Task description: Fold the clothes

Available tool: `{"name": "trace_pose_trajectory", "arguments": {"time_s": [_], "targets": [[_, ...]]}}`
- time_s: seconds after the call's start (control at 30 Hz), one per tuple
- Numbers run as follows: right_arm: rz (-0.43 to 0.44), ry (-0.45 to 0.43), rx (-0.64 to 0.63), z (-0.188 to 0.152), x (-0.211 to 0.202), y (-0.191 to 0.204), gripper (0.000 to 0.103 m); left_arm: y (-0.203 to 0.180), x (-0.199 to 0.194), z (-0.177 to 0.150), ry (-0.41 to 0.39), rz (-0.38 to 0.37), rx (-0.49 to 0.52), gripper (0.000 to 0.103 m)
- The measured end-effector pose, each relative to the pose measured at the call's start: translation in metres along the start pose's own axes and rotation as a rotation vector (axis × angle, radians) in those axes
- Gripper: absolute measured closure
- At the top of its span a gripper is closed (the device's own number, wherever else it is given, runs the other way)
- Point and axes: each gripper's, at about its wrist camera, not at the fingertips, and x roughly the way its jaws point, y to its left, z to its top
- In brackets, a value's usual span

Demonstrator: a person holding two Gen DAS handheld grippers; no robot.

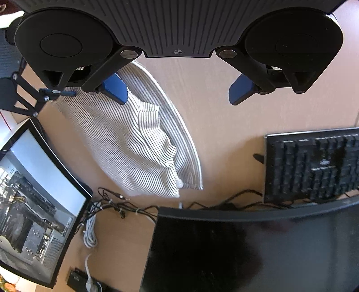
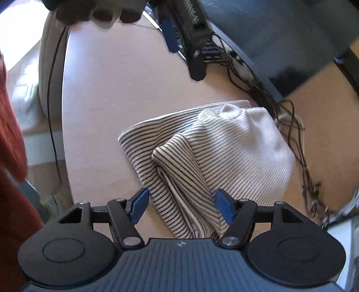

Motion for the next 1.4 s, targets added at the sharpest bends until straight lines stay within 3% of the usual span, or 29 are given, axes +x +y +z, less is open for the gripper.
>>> {"name": "trace_pose_trajectory", "arguments": {"time_s": [0.03, 0.07, 0.13, 0.2, 0.37, 0.43, 0.7, 0.77, 0.8, 0.9, 0.93, 0.97, 1.1, 1.2, 1.37, 1.4], "targets": [[0.007, 0.001, 0.017, 0.002, 0.003, -0.003, 0.037, -0.001, -0.003, -0.002, -0.004, -0.002, 0.005, 0.003], [0.040, 0.025, 0.101, 0.004, 0.006, -0.013, 0.046, -0.001, -0.006, -0.004, -0.008, -0.003, 0.009, 0.003], [0.124, 0.065, 0.344, 0.005, 0.013, -0.040, 0.051, -0.007, -0.012, -0.008, -0.019, -0.045, 0.070, 0.003], [0.206, 0.088, 0.547, 0.002, 0.019, -0.071, 0.058, -0.022, -0.018, -0.015, -0.039, -0.065, 0.187, 0.002], [0.376, 0.121, 0.841, -0.015, 0.032, -0.116, 0.060, -0.073, -0.010, -0.034, -0.062, -0.087, 0.541, 0.000], [0.384, 0.121, 0.851, -0.016, 0.032, -0.116, 0.059, -0.090, 0.001, -0.040, -0.080, -0.089, 0.648, 0.000], [0.410, 0.119, 0.874, -0.018, 0.032, -0.116, 0.059, -0.119, 0.041, -0.050, -0.141, -0.080, 0.908, 0.001], [0.402, 0.112, 0.865, -0.020, 0.028, -0.114, 0.059, -0.124, 0.047, -0.049, -0.145, -0.113, 0.949, 0.017], [0.395, 0.109, 0.862, -0.020, 0.026, -0.114, 0.059, -0.126, 0.050, -0.048, -0.125, -0.138, 0.959, 0.031], [0.359, 0.103, 0.856, -0.021, 0.014, -0.111, 0.060, -0.127, 0.060, -0.046, -0.115, -0.159, 0.959, 0.041], [0.333, 0.101, 0.837, -0.021, 0.008, -0.111, 0.060, -0.124, 0.061, -0.040, -0.100, -0.188, 0.916, 0.044], [0.299, 0.092, 0.793, -0.020, -0.001, -0.109, 0.059, -0.119, 0.061, -0.032, -0.074, -0.223, 0.849, 0.045], [0.071, 0.035, 0.460, -0.012, -0.041, -0.090, 0.034, -0.093, 0.067, 0.003, 0.029, -0.345, 0.529, 0.045], [-0.059, 0.015, 0.254, -0.011, -0.048, -0.070, 0.025, -0.077, 0.072, 0.018, 0.076, -0.399, 0.370, 0.045], [-0.127, 0.022, 0.136, -0.010, -0.014, -0.046, 0.024, -0.066, 0.078, 0.026, 0.088, -0.427, 0.262, 0.045], [-0.136, 0.030, 0.113, -0.012, -0.005, -0.041, 0.029, -0.065, 0.078, 0.027, 0.087, -0.427, 0.246, 0.045]]}}
